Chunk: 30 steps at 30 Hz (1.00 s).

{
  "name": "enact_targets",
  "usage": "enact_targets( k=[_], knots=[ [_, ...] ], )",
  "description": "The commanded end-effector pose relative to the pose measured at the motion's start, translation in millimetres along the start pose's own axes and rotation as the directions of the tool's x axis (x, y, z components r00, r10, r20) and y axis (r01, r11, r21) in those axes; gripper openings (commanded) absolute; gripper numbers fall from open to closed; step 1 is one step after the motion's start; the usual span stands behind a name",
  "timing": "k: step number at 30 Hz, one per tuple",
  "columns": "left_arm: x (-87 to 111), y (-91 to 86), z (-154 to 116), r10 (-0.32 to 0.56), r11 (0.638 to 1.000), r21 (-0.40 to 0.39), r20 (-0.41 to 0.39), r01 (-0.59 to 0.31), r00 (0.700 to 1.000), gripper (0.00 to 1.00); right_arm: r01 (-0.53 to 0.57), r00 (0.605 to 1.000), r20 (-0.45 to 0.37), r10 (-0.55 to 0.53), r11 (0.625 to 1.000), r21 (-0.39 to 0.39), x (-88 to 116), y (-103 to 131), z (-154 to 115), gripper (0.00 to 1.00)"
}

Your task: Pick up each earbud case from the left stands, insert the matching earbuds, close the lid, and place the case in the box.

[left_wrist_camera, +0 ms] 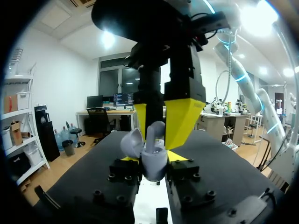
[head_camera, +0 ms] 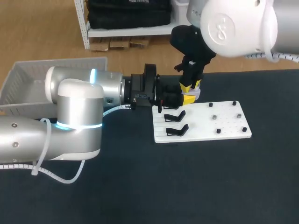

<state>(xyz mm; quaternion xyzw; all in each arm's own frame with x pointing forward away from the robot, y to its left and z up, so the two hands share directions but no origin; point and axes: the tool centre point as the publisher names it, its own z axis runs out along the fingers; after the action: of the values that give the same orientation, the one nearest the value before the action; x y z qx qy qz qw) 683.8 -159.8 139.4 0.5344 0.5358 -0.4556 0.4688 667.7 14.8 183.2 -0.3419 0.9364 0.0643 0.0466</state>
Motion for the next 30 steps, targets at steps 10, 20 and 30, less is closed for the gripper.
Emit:
enact_targets(
  k=[10, 20, 30],
  knots=[
    [1.2, -2.7, -1, 0.005, 1.0, -0.005, 0.009, -0.005, 1.0, 0.0, 0.005, 1.0, 0.022, -0.006, 1.0, 0.024, 2, -1, -9, 0.33],
    [1.2, -2.7, -1, 0.005, 1.0, -0.005, 0.009, -0.005, 1.0, 0.0, -0.069, 0.992, 0.104, 0.071, 0.997, -0.026, -18, -11, -37, 0.38],
    [1.2, -2.7, -1, 0.005, 1.0, -0.005, 0.009, -0.005, 1.0, 0.0, -0.198, 0.974, 0.11, 0.199, 0.98, -0.017, -54, -51, -4, 0.38]
  ],
)
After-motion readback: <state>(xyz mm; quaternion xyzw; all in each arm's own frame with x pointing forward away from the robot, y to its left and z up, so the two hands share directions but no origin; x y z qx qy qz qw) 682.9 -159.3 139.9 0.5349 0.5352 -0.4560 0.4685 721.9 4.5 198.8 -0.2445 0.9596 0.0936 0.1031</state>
